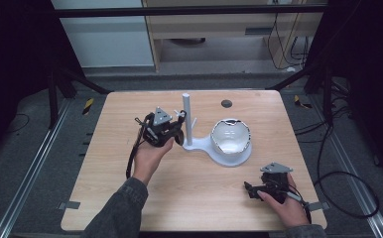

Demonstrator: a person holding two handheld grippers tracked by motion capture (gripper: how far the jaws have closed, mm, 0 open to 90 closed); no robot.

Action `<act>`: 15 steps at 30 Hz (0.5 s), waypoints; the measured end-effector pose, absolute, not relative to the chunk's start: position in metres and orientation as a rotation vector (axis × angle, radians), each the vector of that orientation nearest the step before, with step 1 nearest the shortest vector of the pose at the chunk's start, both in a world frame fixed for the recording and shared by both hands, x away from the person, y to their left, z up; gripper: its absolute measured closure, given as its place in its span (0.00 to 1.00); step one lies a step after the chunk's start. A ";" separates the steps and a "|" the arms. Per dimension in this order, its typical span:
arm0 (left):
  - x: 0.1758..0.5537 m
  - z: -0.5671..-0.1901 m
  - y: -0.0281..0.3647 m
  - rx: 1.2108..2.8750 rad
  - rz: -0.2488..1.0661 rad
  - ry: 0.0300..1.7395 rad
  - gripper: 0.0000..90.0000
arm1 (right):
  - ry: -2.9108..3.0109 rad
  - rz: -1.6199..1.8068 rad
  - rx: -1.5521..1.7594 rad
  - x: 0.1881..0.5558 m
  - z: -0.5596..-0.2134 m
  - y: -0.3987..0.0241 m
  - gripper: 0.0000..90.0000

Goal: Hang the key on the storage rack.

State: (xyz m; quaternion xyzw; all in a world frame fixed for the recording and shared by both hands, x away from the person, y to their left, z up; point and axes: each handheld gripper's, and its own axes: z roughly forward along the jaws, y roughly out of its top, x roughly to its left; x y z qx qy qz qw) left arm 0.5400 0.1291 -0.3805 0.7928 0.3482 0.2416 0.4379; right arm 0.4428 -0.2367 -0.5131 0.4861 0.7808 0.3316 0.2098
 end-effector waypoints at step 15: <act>0.542 -0.386 0.123 1.947 0.600 0.868 0.89 | 2.171 0.922 1.351 0.443 -0.513 -0.237 0.00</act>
